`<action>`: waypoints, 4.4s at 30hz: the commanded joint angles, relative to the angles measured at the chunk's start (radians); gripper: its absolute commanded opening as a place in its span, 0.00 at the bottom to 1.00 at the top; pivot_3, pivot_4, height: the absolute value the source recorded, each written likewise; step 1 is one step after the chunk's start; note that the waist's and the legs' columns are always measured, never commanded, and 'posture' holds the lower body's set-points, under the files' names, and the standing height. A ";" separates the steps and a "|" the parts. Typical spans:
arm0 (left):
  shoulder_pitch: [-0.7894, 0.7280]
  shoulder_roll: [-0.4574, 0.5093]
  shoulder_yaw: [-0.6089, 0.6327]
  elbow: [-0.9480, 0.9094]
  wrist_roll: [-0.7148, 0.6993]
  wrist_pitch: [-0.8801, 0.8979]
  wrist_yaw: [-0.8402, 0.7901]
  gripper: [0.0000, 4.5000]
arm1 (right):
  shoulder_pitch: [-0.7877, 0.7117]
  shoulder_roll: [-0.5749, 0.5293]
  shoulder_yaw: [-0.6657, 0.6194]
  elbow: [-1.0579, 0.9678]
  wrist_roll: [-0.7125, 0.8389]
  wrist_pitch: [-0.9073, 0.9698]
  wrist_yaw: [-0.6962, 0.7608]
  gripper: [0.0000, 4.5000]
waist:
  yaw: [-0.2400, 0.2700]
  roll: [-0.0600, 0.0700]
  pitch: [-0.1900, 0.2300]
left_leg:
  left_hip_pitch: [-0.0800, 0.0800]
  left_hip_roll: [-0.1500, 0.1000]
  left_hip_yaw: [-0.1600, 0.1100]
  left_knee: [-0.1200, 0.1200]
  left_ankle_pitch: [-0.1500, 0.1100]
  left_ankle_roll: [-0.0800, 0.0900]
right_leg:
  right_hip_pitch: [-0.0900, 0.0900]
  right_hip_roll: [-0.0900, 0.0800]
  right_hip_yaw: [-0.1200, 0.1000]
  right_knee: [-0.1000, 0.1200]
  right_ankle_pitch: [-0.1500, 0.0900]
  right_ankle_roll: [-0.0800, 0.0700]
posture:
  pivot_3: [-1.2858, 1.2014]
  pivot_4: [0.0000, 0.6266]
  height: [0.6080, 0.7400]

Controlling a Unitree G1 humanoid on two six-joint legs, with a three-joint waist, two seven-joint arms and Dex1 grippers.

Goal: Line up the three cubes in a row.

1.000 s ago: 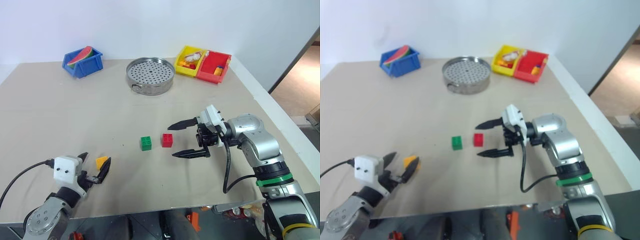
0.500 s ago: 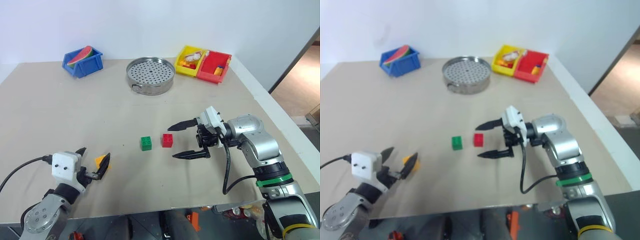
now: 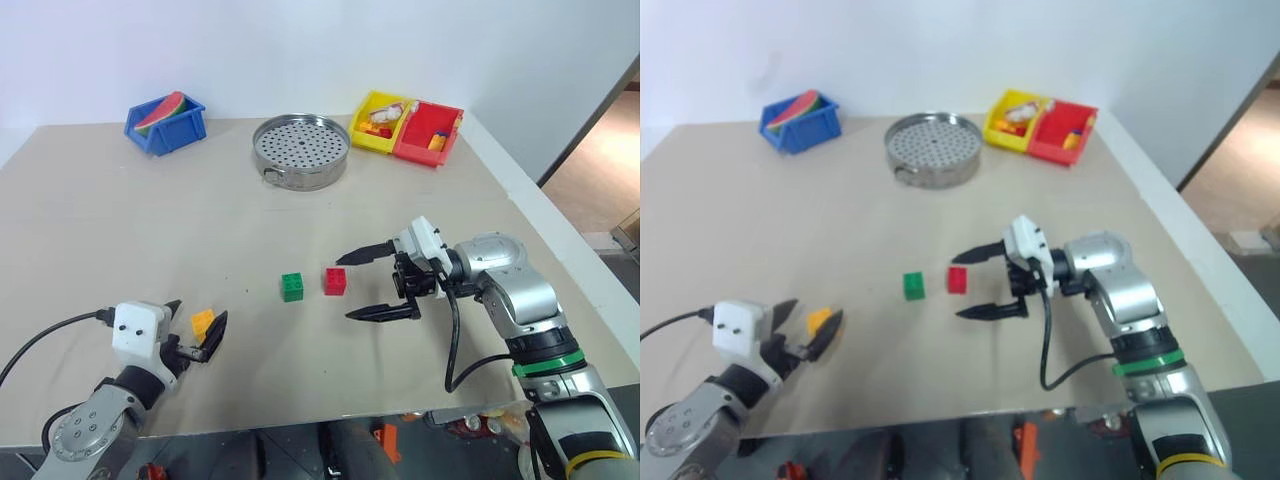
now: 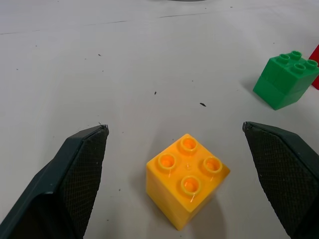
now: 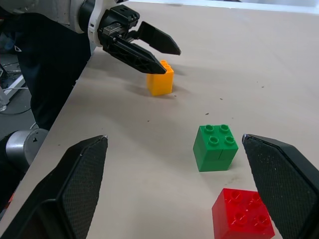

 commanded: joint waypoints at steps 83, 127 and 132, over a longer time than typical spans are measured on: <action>-0.568 0.187 -0.193 0.551 0.104 -0.145 -0.405 0.43 | -0.015 0.018 -0.043 -0.039 0.033 0.029 -0.124 1.00 | 0.003 0.000 0.000 | -0.002 0.000 0.000 -0.001 0.000 0.000 | 0.000 0.000 -0.001 0.000 0.003 0.005 | 0.52 0.24 1.00; -0.486 0.124 -0.207 0.366 0.115 -0.005 -0.241 0.98 | 0.014 -0.010 -0.039 -0.043 0.028 0.018 -0.113 1.00 | 0.002 0.000 0.000 | -0.001 0.000 0.000 0.000 0.000 0.000 | 0.000 0.000 0.000 0.000 0.003 0.006 | 0.52 0.24 1.00; -0.509 0.148 -0.161 0.357 0.085 0.002 -0.260 0.98 | 0.014 -0.012 -0.041 -0.040 0.028 0.016 -0.113 1.00 | 0.002 0.000 0.000 | -0.001 0.000 0.000 0.000 0.000 0.000 | 0.000 0.000 0.000 0.000 0.003 0.006 | 0.52 0.24 1.00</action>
